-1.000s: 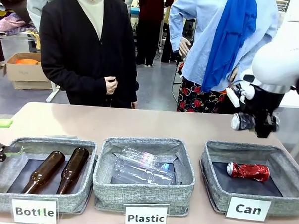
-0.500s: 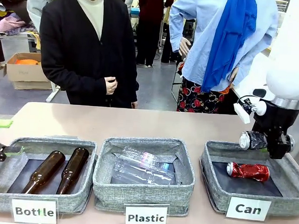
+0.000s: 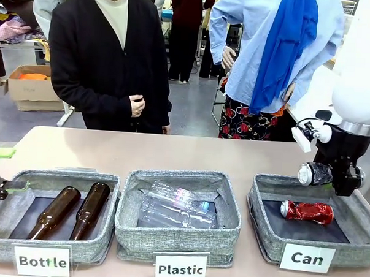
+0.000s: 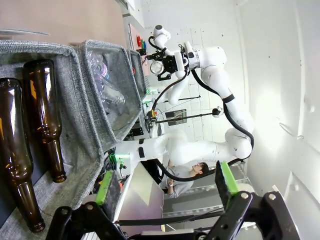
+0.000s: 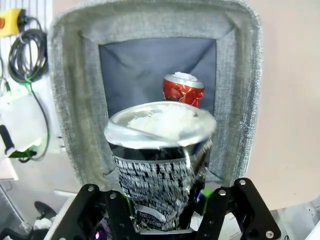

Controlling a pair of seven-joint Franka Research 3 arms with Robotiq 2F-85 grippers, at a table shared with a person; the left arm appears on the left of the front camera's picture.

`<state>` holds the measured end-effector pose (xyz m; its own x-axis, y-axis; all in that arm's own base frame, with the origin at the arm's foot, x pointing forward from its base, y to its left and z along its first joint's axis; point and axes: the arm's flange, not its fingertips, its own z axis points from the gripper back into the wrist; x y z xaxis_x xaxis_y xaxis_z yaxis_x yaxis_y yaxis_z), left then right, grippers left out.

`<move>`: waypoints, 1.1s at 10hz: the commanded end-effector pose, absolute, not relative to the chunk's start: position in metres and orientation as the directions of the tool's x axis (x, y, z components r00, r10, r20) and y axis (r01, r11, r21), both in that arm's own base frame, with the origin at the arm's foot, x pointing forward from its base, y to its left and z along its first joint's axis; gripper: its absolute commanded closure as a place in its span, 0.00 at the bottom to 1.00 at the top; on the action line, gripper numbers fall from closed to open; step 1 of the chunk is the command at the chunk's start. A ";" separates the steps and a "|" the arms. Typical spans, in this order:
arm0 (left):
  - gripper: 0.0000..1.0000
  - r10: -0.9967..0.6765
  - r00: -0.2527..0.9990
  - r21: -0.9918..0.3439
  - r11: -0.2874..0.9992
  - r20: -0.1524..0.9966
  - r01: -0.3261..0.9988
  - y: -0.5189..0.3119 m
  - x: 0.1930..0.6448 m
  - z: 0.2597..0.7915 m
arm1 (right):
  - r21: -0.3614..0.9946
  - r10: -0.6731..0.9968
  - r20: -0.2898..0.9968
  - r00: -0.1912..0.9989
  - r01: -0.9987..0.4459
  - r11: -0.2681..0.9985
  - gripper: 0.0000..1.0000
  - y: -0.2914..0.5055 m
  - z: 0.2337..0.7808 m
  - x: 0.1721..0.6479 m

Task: Sort the can waste into the basket.
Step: Pick up the can waste from the table and place it in the right Fabric basket.

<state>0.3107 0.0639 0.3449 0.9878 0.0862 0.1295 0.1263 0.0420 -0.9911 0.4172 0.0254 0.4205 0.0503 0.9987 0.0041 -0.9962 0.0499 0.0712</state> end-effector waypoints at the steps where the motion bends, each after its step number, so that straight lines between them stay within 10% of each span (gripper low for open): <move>1: 0.00 0.095 0.988 -0.992 0.043 0.121 0.117 0.063 0.310 0.347 | 0.062 0.999 0.003 0.054 -0.997 0.054 0.00 0.027 0.419 0.422; 2: 0.00 0.095 0.988 -0.992 0.043 0.121 0.117 0.063 0.310 0.347 | 0.072 0.999 0.002 0.052 -0.996 0.052 0.36 0.027 0.418 0.424; 3: 0.00 0.095 0.988 -0.992 0.043 0.121 0.117 0.063 0.310 0.347 | 0.080 0.999 -0.003 0.050 -0.995 0.050 0.00 0.027 0.417 0.424; 11: 0.00 0.095 0.988 -0.992 0.043 0.121 0.117 0.063 0.310 0.347 | 0.147 0.990 0.090 0.107 -0.985 0.093 0.00 0.026 0.416 0.433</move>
<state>0.3107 0.0639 0.3449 0.9878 0.0861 0.1296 0.1263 0.0420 -0.9911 0.4241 0.0244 0.4101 0.0696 0.9973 0.0238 -0.9905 0.0662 0.1209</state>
